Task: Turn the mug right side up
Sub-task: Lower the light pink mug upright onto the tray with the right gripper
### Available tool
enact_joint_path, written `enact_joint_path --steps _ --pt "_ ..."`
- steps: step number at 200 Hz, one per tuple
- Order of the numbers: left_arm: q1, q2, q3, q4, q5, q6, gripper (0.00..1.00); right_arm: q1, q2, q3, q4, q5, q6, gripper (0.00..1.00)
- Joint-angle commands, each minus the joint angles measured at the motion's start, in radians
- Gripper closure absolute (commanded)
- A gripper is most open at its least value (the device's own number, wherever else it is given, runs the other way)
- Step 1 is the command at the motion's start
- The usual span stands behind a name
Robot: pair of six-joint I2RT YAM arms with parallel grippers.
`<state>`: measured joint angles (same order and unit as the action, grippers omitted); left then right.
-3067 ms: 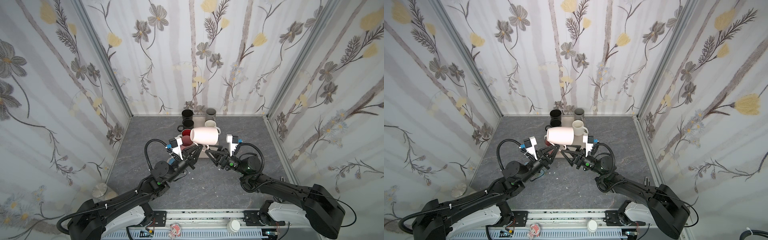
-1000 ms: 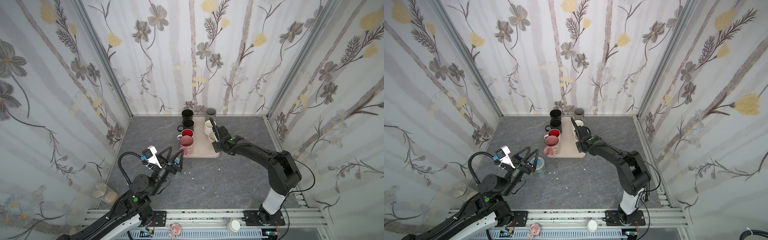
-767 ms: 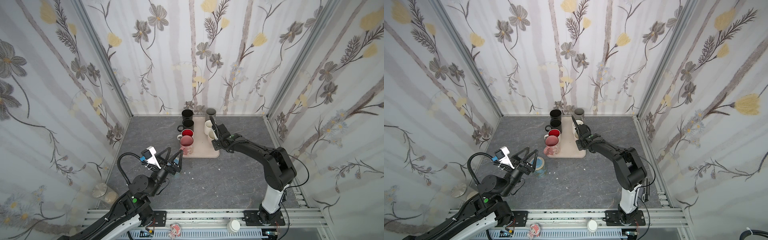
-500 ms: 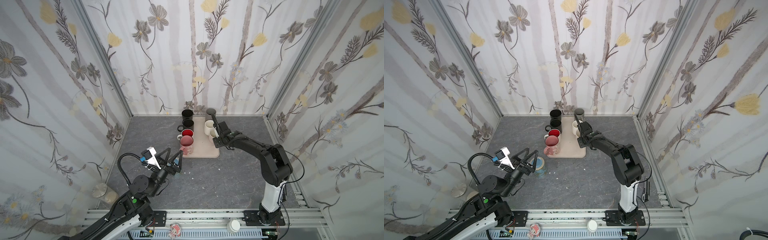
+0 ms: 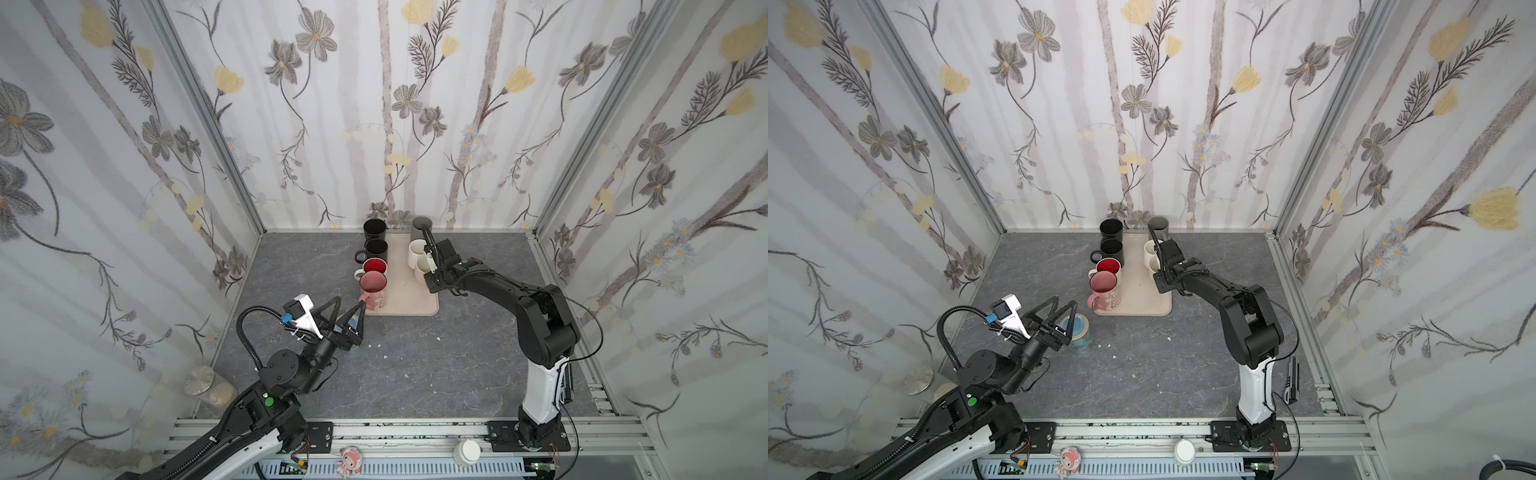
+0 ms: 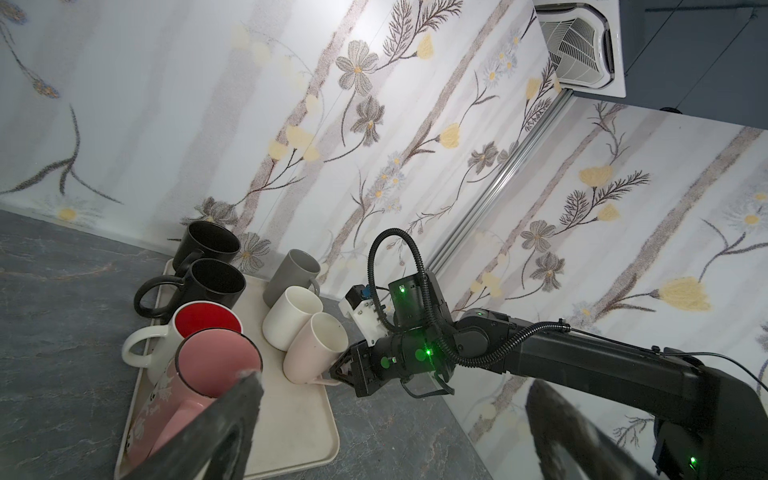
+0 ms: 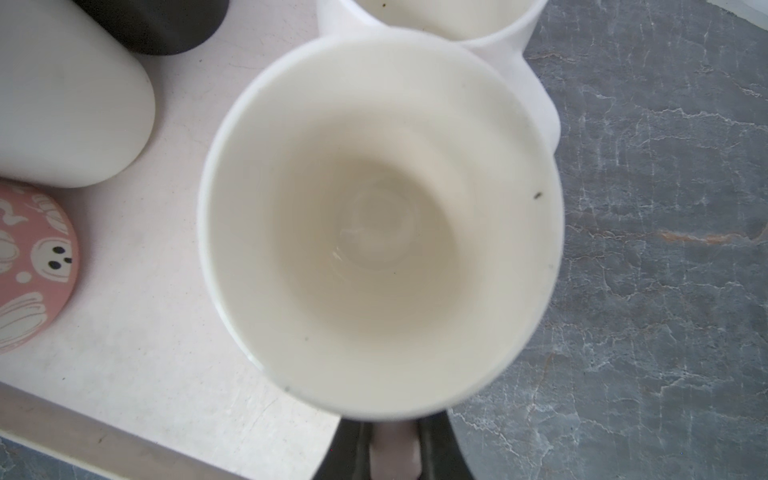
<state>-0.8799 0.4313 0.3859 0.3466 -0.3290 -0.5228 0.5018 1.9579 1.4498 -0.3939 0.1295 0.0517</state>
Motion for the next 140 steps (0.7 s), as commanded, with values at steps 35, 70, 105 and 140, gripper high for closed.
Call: enact_joint_path --steps 35,70,105,140 --pt "0.000 0.000 -0.001 0.012 -0.009 -0.002 0.00 -0.001 -0.011 0.005 -0.010 -0.005 0.008 0.60" --pt "0.000 0.000 0.002 0.010 -0.009 -0.003 0.00 0.000 -0.013 0.004 -0.020 0.003 0.018 0.58" --pt "0.001 -0.002 -0.001 0.009 -0.012 -0.003 0.00 -0.001 -0.017 -0.007 -0.025 -0.015 0.023 0.72" --pt "0.001 0.000 -0.002 0.012 -0.010 -0.005 0.00 0.000 -0.033 -0.014 -0.026 -0.010 0.028 0.80"
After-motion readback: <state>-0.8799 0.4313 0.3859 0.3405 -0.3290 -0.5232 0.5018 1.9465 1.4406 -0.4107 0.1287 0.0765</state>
